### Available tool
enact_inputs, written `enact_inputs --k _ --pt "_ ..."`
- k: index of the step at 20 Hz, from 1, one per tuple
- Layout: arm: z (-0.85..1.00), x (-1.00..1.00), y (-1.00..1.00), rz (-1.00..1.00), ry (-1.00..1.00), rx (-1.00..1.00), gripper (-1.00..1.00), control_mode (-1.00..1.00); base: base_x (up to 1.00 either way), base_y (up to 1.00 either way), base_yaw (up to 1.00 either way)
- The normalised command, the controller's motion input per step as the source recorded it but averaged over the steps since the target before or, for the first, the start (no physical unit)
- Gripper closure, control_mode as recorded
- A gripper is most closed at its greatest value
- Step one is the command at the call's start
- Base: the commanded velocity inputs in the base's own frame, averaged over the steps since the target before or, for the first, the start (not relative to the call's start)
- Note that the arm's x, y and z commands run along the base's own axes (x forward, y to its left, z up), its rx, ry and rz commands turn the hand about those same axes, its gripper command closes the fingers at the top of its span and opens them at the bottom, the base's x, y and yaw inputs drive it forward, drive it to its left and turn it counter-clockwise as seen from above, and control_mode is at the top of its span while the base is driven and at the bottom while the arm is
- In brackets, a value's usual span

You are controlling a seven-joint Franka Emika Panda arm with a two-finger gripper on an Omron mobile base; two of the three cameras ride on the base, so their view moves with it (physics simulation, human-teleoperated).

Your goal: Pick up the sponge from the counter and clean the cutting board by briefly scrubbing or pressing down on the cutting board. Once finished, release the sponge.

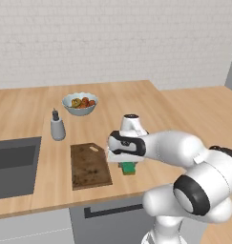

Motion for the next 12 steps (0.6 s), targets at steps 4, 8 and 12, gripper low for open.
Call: enact_inputs --k 4,8,12 --pt "0.94 0.65 0.68 0.07 0.0 0.08 1.0 -1.0 0.0 0.0 0.0" --pt "0.6 0.59 0.75 0.02 0.0 0.0 1.0 -1.0 0.0 0.0 0.0" --pt "0.29 0.35 1.0 0.0 -0.03 -0.07 1.0 -1.0 0.0 0.0 0.0"
